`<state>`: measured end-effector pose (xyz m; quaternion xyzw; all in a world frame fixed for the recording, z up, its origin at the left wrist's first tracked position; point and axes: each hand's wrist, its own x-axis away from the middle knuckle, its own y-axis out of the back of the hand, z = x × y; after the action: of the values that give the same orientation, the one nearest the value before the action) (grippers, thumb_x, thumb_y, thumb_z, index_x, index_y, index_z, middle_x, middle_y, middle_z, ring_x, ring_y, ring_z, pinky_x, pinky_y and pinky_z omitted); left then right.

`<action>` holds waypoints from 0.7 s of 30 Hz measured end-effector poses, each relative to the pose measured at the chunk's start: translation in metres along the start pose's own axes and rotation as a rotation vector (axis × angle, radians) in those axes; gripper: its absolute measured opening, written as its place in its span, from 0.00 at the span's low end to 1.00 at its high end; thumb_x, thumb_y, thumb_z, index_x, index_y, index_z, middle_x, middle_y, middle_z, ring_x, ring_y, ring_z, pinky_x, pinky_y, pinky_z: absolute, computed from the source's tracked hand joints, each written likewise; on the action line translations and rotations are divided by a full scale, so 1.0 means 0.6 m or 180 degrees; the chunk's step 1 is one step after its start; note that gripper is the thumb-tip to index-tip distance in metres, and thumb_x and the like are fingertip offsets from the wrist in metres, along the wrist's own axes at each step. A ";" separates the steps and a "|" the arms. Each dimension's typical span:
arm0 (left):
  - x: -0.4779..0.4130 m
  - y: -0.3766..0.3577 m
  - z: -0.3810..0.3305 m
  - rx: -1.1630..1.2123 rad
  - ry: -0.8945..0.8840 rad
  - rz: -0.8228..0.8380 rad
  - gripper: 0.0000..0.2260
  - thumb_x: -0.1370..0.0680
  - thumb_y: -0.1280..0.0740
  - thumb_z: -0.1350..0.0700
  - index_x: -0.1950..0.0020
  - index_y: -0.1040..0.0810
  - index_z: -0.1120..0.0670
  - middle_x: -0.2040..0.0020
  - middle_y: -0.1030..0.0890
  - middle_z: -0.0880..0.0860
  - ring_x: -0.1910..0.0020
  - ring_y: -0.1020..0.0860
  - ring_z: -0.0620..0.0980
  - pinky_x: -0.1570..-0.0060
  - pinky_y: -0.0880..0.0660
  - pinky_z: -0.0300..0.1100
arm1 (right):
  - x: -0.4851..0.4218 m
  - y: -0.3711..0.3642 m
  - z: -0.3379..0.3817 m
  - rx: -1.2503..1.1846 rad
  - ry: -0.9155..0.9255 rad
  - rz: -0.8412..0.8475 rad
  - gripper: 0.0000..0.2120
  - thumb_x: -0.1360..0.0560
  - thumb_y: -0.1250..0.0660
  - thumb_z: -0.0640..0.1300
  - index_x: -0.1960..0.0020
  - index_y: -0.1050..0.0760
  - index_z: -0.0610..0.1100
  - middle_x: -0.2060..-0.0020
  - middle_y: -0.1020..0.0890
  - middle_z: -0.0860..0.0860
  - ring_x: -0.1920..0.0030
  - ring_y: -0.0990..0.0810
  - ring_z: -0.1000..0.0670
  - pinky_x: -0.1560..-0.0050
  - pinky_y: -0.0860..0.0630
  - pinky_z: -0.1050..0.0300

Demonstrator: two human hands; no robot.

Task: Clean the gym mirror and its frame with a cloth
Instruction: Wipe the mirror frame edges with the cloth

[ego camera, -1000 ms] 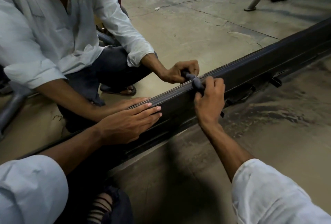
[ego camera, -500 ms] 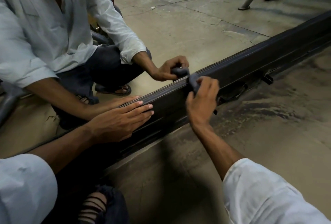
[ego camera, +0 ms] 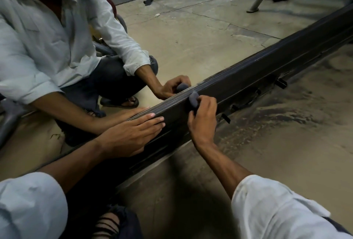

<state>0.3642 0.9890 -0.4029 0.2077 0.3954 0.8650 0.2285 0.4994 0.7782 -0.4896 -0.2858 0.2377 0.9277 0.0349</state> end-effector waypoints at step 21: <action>-0.145 -0.016 0.017 -0.0337 0.0163 -0.0540 0.34 0.17 0.38 0.47 0.16 0.39 0.64 0.16 0.41 0.65 0.15 0.45 0.61 0.16 0.58 0.57 | -0.107 0.055 -0.055 0.0377 0.0283 -0.0174 0.14 0.23 0.30 0.38 0.38 0.21 0.45 0.42 0.25 0.46 0.43 0.26 0.47 0.54 0.19 0.53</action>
<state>0.4422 0.9519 -0.4197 0.1388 0.3710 0.8673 0.3015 0.5630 0.7382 -0.4643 -0.3306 0.2856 0.8971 0.0666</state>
